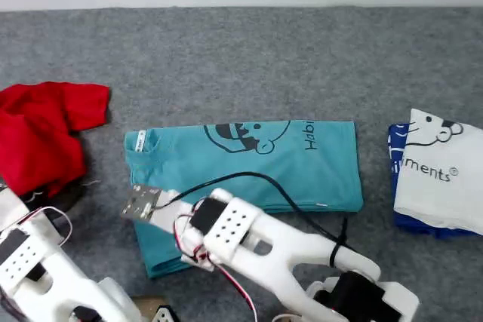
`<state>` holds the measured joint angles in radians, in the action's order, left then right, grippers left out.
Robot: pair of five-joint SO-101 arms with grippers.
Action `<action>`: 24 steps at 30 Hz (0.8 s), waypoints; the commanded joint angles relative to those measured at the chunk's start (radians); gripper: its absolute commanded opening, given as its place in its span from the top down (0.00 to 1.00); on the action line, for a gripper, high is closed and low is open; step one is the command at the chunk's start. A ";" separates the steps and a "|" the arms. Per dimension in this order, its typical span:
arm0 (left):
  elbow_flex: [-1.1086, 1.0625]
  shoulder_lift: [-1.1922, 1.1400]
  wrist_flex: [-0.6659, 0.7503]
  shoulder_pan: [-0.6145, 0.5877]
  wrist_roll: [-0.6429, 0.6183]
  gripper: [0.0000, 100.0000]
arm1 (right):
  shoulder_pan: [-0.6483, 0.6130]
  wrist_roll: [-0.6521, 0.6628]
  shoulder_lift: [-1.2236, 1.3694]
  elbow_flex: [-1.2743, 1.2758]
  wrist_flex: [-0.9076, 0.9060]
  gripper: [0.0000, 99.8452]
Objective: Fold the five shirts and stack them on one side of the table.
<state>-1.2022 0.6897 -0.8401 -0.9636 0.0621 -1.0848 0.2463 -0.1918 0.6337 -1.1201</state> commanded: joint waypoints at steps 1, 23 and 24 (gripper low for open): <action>0.005 0.035 0.023 -0.003 -0.005 0.99 | -0.051 0.015 -0.016 -0.006 0.022 0.78; 0.005 0.040 0.020 -0.003 -0.005 0.99 | -0.177 0.023 0.278 -0.072 0.165 1.00; 0.005 0.038 0.020 -0.002 -0.005 0.99 | -0.177 0.023 0.275 -0.072 0.162 0.99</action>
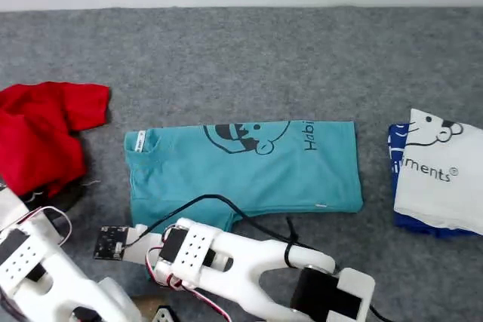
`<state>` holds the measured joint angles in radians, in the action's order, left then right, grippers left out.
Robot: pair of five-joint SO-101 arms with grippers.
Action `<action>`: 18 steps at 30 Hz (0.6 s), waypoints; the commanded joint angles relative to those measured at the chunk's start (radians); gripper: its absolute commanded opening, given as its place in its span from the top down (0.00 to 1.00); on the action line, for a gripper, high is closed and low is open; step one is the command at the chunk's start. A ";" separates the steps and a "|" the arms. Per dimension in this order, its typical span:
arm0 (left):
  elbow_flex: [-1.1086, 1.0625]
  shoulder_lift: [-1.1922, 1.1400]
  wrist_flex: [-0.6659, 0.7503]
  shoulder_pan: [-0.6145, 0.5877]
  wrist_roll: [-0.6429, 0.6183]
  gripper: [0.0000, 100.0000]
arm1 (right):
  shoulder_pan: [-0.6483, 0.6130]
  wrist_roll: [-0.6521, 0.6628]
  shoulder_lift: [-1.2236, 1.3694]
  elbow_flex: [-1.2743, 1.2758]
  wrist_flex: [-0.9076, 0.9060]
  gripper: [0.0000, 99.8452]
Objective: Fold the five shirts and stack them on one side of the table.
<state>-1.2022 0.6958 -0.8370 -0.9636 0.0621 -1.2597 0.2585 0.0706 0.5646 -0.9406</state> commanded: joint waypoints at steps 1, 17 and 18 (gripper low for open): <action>0.005 0.032 0.017 -0.002 -0.005 0.99 | -0.001 0.011 0.008 -0.003 -0.019 0.98; 0.033 0.037 -0.003 0.282 -0.011 0.99 | 0.196 0.157 -0.242 -0.003 -0.099 0.99; 0.035 0.037 0.003 0.321 -0.012 0.99 | 0.211 0.157 -0.255 -0.003 -0.099 0.99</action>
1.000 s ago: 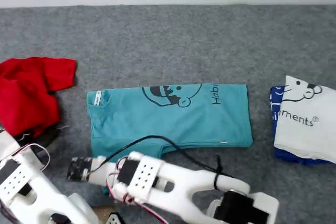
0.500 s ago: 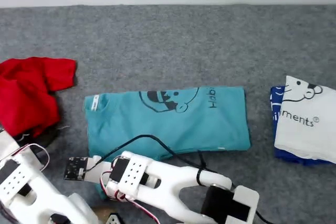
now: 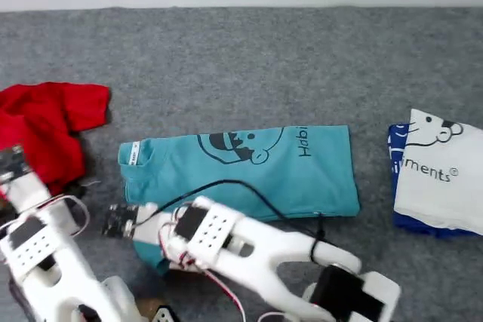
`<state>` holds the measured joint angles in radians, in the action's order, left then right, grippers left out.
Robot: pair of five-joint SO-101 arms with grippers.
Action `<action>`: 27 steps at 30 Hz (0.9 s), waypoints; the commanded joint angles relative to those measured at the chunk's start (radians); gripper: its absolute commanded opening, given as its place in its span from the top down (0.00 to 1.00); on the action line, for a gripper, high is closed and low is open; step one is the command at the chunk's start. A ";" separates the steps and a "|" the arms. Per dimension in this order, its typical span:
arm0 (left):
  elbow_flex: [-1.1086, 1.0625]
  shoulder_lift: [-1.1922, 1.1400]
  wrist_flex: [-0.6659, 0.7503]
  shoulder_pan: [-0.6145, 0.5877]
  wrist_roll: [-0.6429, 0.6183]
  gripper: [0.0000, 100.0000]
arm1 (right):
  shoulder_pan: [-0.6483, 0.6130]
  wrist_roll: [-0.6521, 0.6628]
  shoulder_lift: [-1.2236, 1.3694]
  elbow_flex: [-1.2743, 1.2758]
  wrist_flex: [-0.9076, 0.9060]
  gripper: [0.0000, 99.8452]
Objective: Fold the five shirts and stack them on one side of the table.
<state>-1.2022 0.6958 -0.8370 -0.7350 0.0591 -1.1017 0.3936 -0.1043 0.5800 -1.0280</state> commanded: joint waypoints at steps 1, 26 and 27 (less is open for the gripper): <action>0.035 0.035 0.021 0.132 -0.009 0.99 | 0.070 0.023 -0.093 -0.018 -0.012 0.99; -0.013 0.038 0.094 0.190 -0.046 0.99 | 0.280 0.060 -0.051 -0.155 0.077 0.99; -0.010 0.038 0.089 0.189 -0.046 0.99 | 0.292 0.081 -0.030 -0.155 0.094 0.99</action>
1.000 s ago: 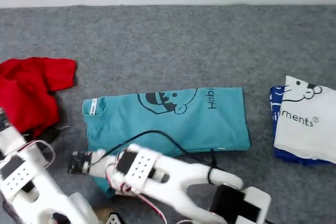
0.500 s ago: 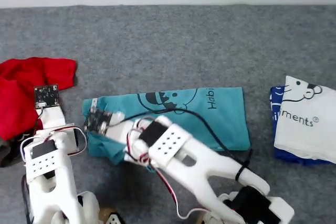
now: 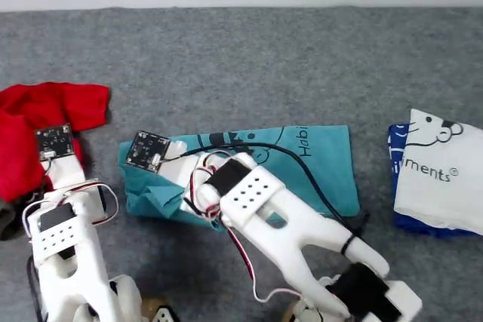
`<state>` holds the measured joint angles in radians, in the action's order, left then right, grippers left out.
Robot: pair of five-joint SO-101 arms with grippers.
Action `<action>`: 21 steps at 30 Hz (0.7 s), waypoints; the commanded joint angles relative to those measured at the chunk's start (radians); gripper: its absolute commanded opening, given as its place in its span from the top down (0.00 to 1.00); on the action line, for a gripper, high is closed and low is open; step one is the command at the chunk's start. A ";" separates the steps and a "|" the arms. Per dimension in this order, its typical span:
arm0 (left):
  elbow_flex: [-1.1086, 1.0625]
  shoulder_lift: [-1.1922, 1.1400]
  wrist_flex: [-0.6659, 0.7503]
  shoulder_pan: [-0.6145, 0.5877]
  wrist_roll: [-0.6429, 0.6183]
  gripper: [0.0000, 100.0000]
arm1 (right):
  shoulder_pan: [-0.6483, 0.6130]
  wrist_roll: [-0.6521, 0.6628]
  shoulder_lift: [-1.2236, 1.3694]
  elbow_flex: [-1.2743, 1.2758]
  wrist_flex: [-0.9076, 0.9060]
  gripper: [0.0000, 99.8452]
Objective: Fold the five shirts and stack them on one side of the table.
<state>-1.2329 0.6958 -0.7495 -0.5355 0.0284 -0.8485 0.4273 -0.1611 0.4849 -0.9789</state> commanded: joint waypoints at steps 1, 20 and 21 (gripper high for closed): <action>0.024 0.038 -0.002 -0.012 -0.017 0.99 | 0.053 0.064 0.048 -0.061 0.065 0.99; 0.024 0.038 0.014 -0.051 -0.020 0.99 | 0.143 -0.015 0.308 -0.551 -0.240 0.80; 0.024 0.038 0.014 -0.051 -0.020 0.99 | 0.133 -0.011 0.312 -0.566 -0.262 0.83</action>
<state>-1.2329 0.6958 -0.7495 -0.5769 0.0146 -0.6935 0.4242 0.1519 0.0138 -1.1815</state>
